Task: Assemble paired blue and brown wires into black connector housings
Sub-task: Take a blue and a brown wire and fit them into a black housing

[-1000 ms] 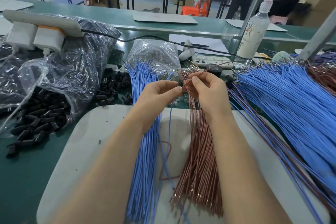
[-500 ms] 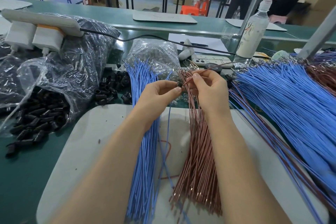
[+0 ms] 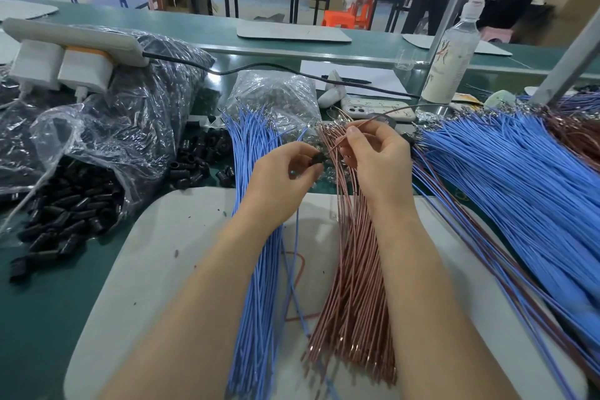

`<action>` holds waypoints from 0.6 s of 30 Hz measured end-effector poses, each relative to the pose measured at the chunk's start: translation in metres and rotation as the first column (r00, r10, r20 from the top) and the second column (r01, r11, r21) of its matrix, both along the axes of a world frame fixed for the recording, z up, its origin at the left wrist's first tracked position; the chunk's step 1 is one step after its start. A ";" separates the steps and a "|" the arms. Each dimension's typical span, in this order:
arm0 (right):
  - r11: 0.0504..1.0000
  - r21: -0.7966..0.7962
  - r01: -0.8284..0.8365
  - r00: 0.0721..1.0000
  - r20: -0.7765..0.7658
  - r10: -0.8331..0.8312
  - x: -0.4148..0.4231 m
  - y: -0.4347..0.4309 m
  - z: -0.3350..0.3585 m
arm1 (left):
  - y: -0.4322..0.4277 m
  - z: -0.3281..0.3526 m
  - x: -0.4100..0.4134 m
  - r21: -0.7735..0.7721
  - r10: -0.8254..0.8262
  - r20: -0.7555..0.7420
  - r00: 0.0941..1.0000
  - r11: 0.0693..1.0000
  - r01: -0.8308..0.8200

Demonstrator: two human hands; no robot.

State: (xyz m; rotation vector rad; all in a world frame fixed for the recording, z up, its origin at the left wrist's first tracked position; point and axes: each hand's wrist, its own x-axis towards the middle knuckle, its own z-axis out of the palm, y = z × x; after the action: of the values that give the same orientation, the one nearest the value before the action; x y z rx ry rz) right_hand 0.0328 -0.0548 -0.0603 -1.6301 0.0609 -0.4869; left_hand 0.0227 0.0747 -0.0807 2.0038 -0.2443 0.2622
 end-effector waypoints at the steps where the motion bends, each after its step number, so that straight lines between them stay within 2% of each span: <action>1: 0.999 -0.042 -0.006 1.000 0.002 0.006 0.000 0.001 0.000 | 0.000 0.000 0.000 0.023 0.005 0.026 1.000 1.000 -0.006; 8: 0.944 -0.329 -0.004 0.999 0.048 0.021 -0.003 0.002 -0.002 | -0.001 -0.002 0.000 0.128 0.024 0.149 0.989 0.991 -0.043; 18: 0.914 -0.399 0.070 0.997 0.060 -0.050 -0.003 -0.001 -0.002 | -0.001 -0.003 0.000 0.109 0.029 0.157 0.987 0.993 -0.047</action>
State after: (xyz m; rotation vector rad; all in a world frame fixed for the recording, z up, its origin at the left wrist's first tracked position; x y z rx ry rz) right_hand 0.0301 -0.0557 -0.0620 -2.0229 -0.0280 -0.6158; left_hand 0.0225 0.0736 -0.0833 2.1031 -0.3261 0.4386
